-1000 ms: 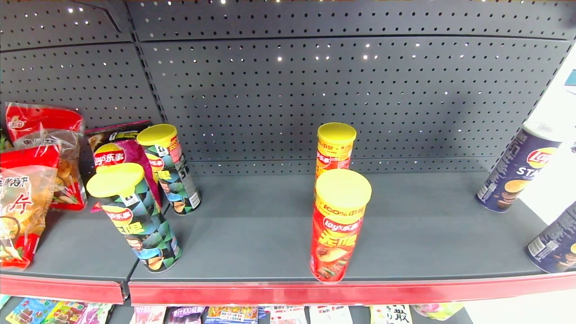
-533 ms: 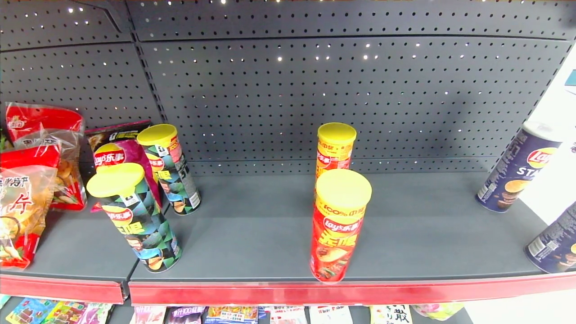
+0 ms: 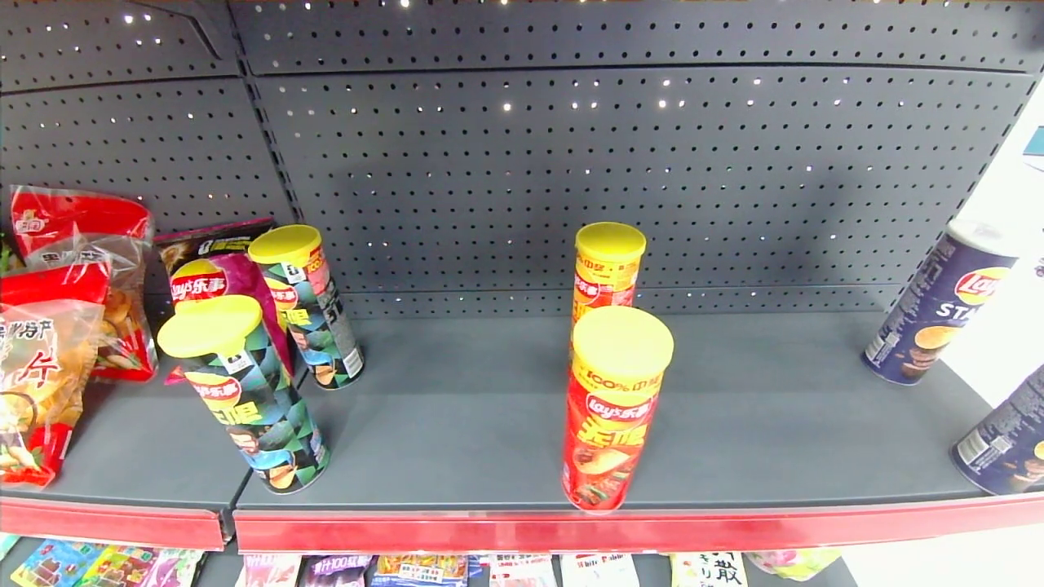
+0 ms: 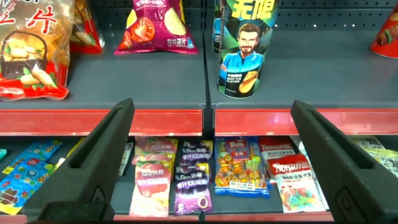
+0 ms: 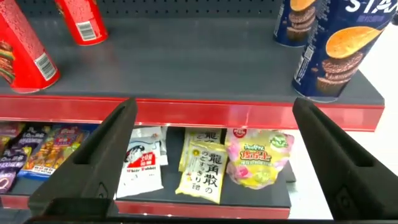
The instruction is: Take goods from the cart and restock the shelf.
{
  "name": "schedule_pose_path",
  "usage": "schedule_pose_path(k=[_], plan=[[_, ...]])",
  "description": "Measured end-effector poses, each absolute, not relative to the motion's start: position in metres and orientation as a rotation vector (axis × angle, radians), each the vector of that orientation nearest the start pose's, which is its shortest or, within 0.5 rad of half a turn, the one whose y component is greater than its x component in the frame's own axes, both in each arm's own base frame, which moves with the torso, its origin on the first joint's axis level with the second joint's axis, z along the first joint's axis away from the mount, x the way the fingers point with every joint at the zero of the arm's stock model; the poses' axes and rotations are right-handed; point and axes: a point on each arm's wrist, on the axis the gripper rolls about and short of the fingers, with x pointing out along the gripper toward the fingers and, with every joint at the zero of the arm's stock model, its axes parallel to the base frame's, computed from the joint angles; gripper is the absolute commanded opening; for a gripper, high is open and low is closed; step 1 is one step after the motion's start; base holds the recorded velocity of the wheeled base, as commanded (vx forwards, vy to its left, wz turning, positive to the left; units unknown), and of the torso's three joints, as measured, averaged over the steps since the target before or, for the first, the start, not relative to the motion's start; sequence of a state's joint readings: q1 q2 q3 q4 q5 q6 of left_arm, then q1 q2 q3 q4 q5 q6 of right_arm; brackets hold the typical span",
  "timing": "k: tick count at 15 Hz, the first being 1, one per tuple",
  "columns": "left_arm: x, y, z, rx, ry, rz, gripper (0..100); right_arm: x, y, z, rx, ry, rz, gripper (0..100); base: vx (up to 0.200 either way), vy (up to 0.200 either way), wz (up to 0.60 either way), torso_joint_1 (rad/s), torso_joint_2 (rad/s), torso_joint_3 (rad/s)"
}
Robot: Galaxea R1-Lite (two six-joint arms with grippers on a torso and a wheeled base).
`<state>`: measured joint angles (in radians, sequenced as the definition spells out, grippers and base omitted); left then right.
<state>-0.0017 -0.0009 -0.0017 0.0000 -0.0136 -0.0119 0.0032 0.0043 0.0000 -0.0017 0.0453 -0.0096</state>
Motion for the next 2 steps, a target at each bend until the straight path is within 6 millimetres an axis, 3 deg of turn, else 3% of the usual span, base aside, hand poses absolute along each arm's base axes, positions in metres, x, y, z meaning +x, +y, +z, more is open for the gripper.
schedule_pose_path(k=[2], plan=[[-0.023, -0.0003, 0.0759, -0.011, -0.002, -0.015, 100, -0.0227, 0.001, 0.0757, -0.009, -0.001, 0.048, 100, 0.0, 0.0, 0.0, 0.0, 0.0, 0.0]])
